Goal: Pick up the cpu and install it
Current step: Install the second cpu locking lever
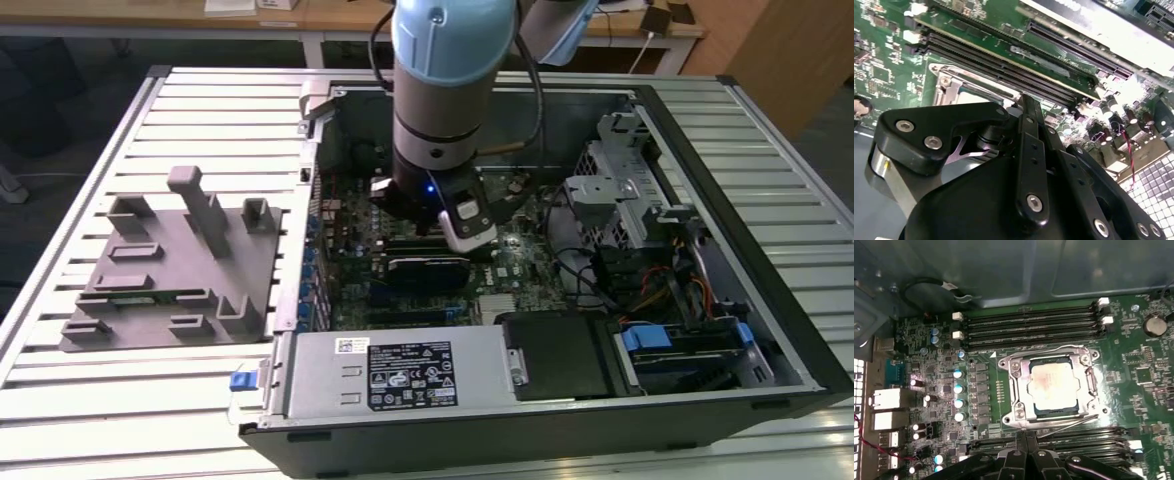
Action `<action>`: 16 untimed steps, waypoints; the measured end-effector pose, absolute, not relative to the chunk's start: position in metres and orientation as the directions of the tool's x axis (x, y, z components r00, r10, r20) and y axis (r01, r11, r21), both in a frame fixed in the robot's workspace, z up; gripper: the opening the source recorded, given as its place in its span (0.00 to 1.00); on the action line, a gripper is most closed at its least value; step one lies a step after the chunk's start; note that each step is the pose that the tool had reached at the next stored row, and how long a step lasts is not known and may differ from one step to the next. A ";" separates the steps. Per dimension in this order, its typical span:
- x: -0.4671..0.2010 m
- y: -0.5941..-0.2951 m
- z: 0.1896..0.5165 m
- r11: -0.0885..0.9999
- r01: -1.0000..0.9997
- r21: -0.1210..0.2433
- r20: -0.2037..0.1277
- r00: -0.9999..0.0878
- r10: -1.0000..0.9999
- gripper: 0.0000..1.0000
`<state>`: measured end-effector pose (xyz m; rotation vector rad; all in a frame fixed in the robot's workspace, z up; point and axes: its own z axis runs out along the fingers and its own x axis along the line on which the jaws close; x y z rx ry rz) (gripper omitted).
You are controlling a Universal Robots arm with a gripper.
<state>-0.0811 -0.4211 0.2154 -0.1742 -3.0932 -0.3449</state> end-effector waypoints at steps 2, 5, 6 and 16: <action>-0.084 -0.422 0.213 0.969 0.113 0.221 0.037 -0.993 0.108 0.11; -0.086 -0.423 0.211 0.966 0.105 0.237 0.039 -0.994 0.099 0.11; -0.086 -0.423 0.210 0.965 0.100 0.241 0.039 -0.995 0.093 0.11; -0.086 -0.426 0.205 0.959 0.042 0.282 0.041 -0.999 0.031 0.11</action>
